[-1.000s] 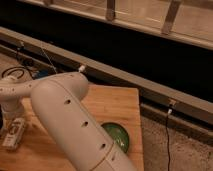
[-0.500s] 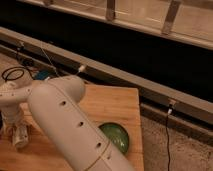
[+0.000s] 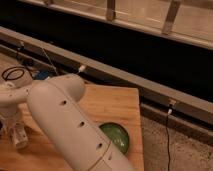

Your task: Place the bottle in the ceramic bowl

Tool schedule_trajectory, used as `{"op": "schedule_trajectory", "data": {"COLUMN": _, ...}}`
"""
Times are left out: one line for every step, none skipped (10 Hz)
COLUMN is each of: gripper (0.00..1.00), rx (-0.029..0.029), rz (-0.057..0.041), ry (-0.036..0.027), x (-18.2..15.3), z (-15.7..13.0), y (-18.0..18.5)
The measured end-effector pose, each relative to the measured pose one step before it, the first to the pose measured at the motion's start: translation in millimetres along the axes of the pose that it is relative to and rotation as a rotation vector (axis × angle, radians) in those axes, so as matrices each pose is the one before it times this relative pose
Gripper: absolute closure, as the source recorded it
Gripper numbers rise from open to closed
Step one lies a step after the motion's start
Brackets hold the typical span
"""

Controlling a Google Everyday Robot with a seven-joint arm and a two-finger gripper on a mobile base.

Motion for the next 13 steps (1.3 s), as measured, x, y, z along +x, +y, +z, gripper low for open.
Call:
{"op": "schedule_trajectory", "data": {"gripper": 0.79, "rx": -0.00332, "rz": -0.01399, "ry": -0.01743, "x": -0.75, "z": -5.40, "y": -1.51}}
{"op": "schedule_trajectory", "data": {"gripper": 0.91, "rx": -0.00844, "rz": -0.02535, "ry": -0.02073, "x": -0.97, "z": -7.50, "y": 1.58}}
{"op": "schedule_trajectory", "data": {"gripper": 0.98, "rx": -0.01102, "rz": -0.01935, "ry": -0.01749, "x": -0.50, "z": -4.80, "y": 2.03}}
{"op": "schedule_trajectory", "data": {"gripper": 1.00, "rx": -0.03058, "rz": -0.00792, "ry": -0.02249, "x": -1.06, "z": -5.67, "y": 0.01}}
{"op": "schedule_trajectory", "data": {"gripper": 1.00, "rx": -0.05922, "rz": -0.00035, "ry": -0.02748, "x": -2.50, "z": -7.15, "y": -5.15}}
{"op": "schedule_trajectory", "data": {"gripper": 1.00, "rx": -0.06118, "rz": -0.00389, "ry": -0.02893, "x": -2.50, "z": -9.61, "y": -5.16}}
{"op": "schedule_trajectory", "data": {"gripper": 1.00, "rx": -0.02826, "rz": -0.00649, "ry": -0.02188, "x": -1.66, "z": -9.40, "y": -1.04}}
{"op": "schedule_trajectory", "data": {"gripper": 1.00, "rx": 0.00284, "rz": -0.00079, "ry": -0.01478, "x": -2.13, "z": -10.90, "y": -3.69}}
{"op": "schedule_trajectory", "data": {"gripper": 1.00, "rx": 0.01655, "rz": 0.01139, "ry": -0.00763, "x": -0.91, "z": -11.53, "y": -14.61}}
{"op": "schedule_trajectory", "data": {"gripper": 1.00, "rx": 0.00875, "rz": 0.01241, "ry": -0.00985, "x": -0.11, "z": -9.05, "y": -12.37}}
{"op": "schedule_trajectory", "data": {"gripper": 1.00, "rx": 0.00555, "rz": 0.01940, "ry": -0.01926, "x": 3.78, "z": -12.10, "y": -18.51}}
{"op": "schedule_trajectory", "data": {"gripper": 1.00, "rx": 0.00351, "rz": 0.02635, "ry": -0.02197, "x": 5.67, "z": -12.42, "y": -15.39}}
{"op": "schedule_trajectory", "data": {"gripper": 1.00, "rx": 0.00225, "rz": 0.02780, "ry": -0.01981, "x": 8.11, "z": -11.01, "y": -15.01}}
